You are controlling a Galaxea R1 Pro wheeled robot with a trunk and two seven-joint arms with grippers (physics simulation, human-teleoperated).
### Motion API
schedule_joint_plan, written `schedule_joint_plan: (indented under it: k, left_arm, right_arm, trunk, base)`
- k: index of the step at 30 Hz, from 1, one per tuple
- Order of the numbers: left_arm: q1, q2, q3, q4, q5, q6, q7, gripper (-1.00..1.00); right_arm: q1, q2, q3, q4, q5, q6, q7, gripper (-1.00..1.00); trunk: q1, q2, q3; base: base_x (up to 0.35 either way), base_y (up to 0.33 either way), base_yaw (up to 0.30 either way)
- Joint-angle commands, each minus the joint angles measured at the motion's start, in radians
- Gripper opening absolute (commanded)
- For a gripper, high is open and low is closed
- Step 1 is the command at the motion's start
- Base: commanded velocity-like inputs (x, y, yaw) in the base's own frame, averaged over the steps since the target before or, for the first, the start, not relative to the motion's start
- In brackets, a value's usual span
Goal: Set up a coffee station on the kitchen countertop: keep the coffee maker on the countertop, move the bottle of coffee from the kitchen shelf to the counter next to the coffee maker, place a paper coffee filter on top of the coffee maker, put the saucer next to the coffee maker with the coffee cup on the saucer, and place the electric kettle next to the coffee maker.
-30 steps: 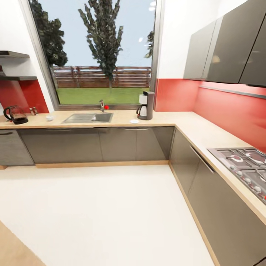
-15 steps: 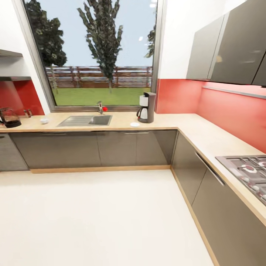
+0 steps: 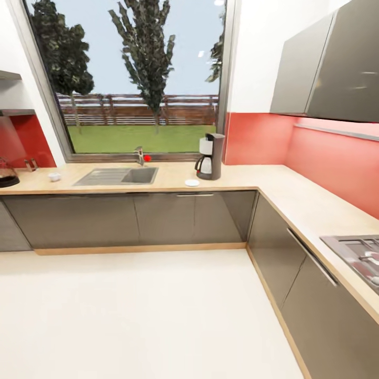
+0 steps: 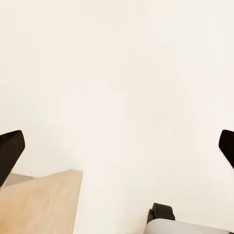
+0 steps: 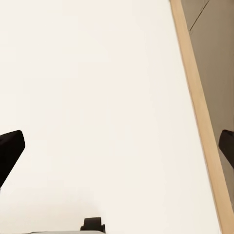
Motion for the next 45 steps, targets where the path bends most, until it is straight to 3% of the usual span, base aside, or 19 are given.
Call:
schedule_joint_plan:
  k: [1, 11, 45]
  left_arm:
    - [-0.001, 0.000, 0.000, 0.001, 0.004, -0.003, -0.001, 1.00]
    - [-0.001, 0.000, 0.000, 0.001, 0.004, -0.003, -0.001, 1.00]
    - [-0.001, 0.000, 0.000, 0.001, 0.005, -0.005, -0.001, 1.00]
  right_arm:
    - [-0.001, 0.000, -0.001, 0.000, 0.000, -0.003, 0.000, 1.00]
    - [-0.001, 0.000, 0.000, 0.000, 0.002, -0.003, 0.000, 1.00]
    - [-0.001, 0.002, 0.001, 0.001, 0.002, -0.003, -0.001, 1.00]
  trunk:
    - [0.001, -0.002, -0.002]
    - [0.001, -0.002, -0.002]
    - [0.001, -0.002, -0.002]
  base:
    - [0.339, 0.000, 0.000]
    - [0.340, 0.000, 0.030]
    - [0.339, 0.000, 0.274]
